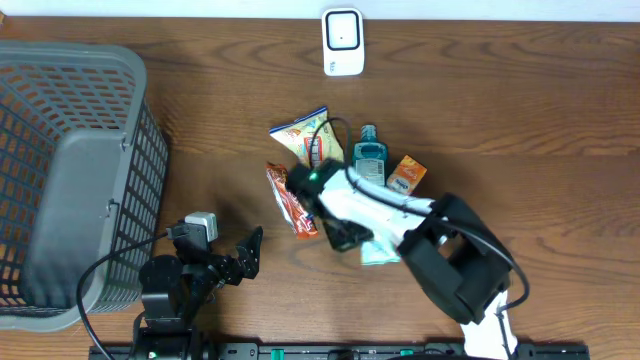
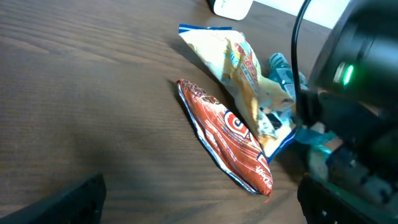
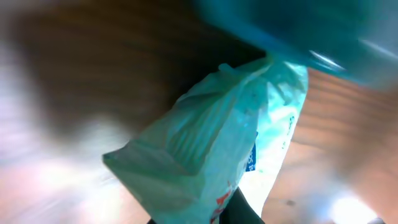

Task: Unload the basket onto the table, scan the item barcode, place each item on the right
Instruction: 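Close the right gripper on the wipes packet and lift it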

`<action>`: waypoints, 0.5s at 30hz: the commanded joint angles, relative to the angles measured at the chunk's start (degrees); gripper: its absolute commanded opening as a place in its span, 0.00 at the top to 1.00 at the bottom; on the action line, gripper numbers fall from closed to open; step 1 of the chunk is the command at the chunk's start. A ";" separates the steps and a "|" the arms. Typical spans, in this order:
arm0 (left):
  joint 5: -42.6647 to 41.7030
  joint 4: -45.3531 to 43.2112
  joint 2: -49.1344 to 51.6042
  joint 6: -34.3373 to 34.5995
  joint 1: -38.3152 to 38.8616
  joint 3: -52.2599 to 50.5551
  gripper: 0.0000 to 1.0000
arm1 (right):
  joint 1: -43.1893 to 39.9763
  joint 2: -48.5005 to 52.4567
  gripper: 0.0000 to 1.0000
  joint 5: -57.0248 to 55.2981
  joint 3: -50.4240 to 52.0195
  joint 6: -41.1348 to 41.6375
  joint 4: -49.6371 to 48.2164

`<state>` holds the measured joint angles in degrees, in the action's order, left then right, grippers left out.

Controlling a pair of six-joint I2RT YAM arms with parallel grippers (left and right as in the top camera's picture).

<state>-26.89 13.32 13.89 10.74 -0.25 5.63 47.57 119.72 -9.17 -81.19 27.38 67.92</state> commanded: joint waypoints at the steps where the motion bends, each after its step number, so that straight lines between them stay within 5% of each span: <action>1: -0.57 1.44 0.22 0.52 0.22 -0.85 0.02 | -2.27 -2.56 0.99 26.97 -1.31 -17.94 -2.01; 6: -0.57 1.44 0.22 0.52 0.22 -0.85 0.02 | -8.24 -10.45 0.99 48.37 -1.31 -39.45 1.66; 15: -0.57 1.44 0.22 0.52 0.22 -0.85 0.02 | -13.86 -12.48 0.99 76.85 -1.29 -56.92 7.37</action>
<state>-26.89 13.30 13.89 10.74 -0.25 5.63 35.03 107.61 48.16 -81.97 -18.11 73.71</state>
